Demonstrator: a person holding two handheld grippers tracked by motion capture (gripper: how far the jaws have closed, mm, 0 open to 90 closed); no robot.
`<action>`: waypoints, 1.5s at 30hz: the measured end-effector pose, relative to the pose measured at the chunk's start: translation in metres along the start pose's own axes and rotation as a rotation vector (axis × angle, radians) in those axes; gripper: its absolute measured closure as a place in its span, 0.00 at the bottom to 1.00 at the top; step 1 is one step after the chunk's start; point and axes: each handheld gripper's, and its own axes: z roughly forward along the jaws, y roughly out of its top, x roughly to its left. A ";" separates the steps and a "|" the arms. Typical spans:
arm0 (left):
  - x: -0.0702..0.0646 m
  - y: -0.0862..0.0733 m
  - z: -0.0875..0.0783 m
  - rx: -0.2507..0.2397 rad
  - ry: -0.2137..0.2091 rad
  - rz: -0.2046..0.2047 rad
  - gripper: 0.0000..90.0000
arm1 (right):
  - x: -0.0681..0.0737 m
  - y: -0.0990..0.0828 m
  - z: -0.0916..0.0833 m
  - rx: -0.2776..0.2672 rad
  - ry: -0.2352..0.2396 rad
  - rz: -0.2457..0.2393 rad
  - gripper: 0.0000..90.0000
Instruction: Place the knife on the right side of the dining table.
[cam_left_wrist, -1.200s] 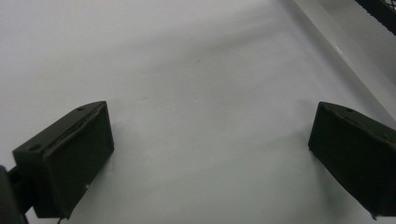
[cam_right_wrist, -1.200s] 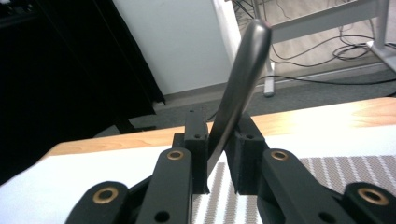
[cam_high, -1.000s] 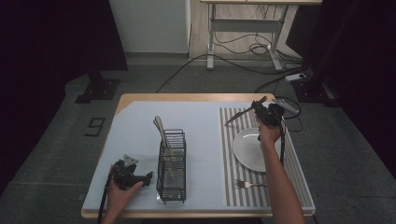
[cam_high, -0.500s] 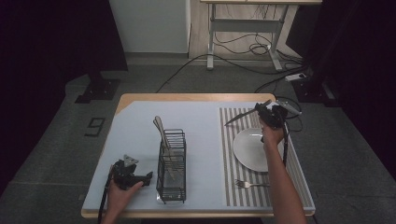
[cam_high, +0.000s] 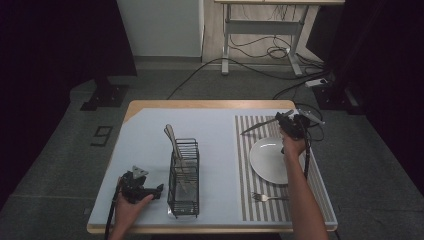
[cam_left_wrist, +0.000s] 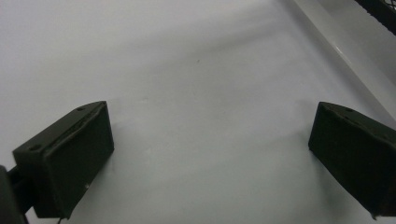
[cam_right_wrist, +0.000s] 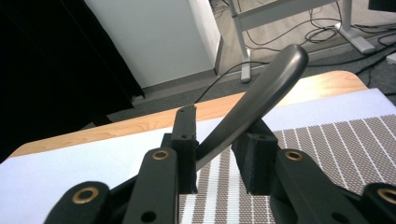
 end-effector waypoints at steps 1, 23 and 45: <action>0.000 0.000 0.000 0.000 0.000 -0.001 0.00 | -0.001 -0.001 0.000 0.000 -0.003 0.003 0.78; 0.000 0.000 0.000 0.000 0.000 0.000 0.00 | -0.024 -0.010 0.004 0.054 -0.046 0.068 0.71; 0.000 0.000 0.000 0.000 0.000 0.000 0.00 | -0.037 -0.015 0.010 0.079 -0.100 0.124 0.66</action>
